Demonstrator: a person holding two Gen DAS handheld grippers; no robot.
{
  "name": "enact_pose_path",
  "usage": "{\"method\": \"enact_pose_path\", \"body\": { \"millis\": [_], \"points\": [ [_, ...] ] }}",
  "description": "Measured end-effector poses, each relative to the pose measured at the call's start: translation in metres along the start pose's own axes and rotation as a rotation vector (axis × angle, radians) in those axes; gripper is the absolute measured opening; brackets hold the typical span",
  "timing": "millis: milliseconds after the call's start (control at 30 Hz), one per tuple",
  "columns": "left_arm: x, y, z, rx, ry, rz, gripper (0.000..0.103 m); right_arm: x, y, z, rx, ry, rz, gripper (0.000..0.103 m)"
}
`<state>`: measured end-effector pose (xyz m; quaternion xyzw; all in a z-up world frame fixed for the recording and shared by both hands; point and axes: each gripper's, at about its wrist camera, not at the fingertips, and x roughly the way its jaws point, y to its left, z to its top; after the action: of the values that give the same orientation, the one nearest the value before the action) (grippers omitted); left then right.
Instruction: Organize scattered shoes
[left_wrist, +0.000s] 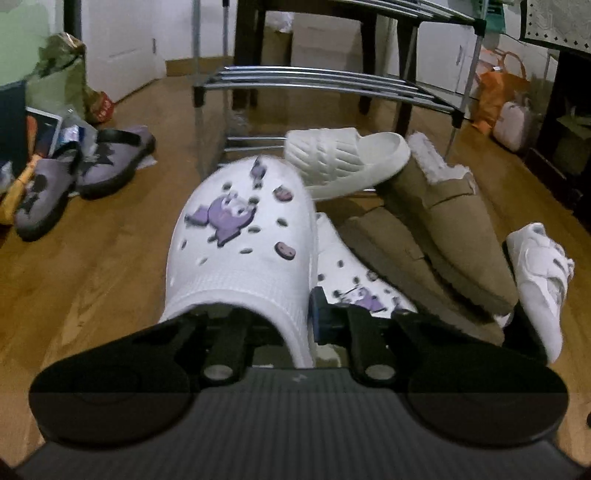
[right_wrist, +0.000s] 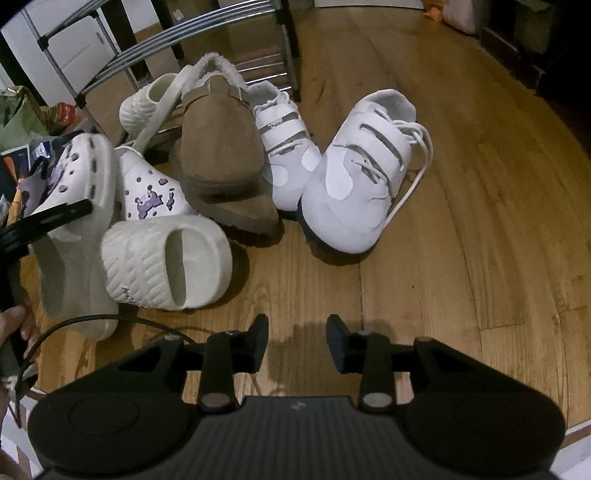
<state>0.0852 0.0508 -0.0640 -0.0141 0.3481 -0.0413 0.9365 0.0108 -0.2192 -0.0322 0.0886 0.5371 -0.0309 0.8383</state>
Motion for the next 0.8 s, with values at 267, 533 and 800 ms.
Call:
{"method": "enact_pose_path", "body": {
  "millis": [267,533,800],
  "points": [
    [-0.038,0.048,-0.027,-0.038,0.050,0.021,0.012,0.001,0.003,0.000,-0.018,0.015,-0.003,0.037],
    [-0.040,0.053,-0.071,0.124,0.208,0.109,0.016,0.014,0.011,-0.002,-0.039,0.068,-0.016,0.040],
    [-0.042,0.062,-0.075,0.023,0.230,0.059,0.046,0.027,0.023,-0.005,-0.087,0.125,-0.018,0.050]
  ]
}}
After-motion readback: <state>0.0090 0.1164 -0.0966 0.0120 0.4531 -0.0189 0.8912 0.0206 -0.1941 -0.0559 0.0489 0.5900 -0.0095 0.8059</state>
